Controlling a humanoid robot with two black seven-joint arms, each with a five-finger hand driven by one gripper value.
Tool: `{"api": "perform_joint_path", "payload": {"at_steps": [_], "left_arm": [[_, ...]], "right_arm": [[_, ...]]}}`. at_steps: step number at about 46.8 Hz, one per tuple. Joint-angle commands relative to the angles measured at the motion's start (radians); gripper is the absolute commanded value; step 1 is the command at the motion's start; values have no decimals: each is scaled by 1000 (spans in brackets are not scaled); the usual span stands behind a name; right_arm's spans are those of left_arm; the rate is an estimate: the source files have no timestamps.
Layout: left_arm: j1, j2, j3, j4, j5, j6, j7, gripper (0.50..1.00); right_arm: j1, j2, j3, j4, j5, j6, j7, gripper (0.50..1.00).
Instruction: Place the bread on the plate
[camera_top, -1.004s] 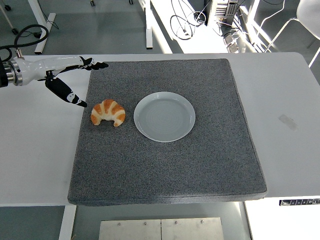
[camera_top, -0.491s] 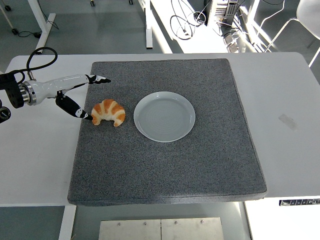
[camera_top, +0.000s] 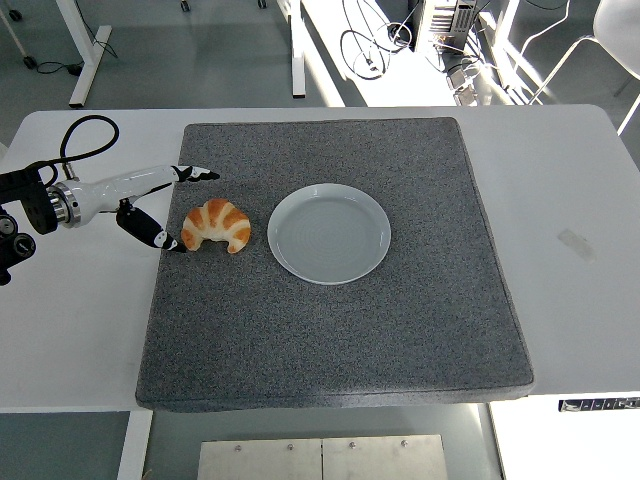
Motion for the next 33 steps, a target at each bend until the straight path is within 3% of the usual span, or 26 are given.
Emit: {"api": "perform_joint_path", "payload": {"at_steps": [1, 33], "left_arm": [[4, -16, 19, 15, -1, 12, -1, 974], [7, -111, 53, 84, -4, 101, -1, 974]], "right_arm": [[0, 0, -1, 0, 0, 0, 0, 1000], [0, 0, -1, 0, 0, 0, 0, 1000]]}}
